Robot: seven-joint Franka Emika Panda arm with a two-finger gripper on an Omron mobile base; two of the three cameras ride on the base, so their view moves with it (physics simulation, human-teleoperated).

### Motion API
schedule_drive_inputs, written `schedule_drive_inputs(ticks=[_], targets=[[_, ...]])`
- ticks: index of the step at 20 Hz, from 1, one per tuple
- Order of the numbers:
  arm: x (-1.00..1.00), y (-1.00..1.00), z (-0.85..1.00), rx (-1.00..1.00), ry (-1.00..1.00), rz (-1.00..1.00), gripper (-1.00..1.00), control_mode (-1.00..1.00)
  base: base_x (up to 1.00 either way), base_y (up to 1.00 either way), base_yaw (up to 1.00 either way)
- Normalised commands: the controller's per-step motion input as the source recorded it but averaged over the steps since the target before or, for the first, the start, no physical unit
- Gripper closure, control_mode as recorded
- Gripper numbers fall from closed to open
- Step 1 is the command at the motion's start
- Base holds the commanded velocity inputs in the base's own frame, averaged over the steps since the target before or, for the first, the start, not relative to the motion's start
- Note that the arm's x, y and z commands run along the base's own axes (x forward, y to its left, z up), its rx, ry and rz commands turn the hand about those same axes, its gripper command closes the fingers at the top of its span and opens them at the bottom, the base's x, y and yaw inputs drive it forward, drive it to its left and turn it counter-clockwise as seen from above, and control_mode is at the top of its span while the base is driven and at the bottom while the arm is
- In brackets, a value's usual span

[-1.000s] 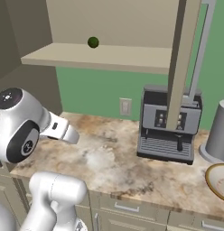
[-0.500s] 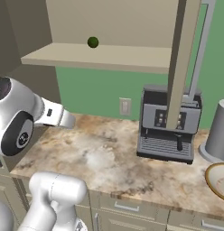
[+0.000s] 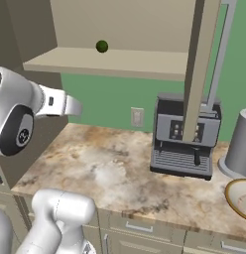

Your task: Pick the limes from the cabinet and place them in one bowl. Pick the peach from the sink and place it in the other bowl.

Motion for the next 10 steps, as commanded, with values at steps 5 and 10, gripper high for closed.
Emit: schedule_drive_inputs(ticks=[5,10], targets=[[0.02,0.10,0.38,-0.10,-0.07,-0.02,-1.00,-1.00,0.00,0.00,0.00],[0.00,0.16,0.47,-0.03,-0.09,-0.01,-1.00,-1.00,0.00,0.00,0.00]])
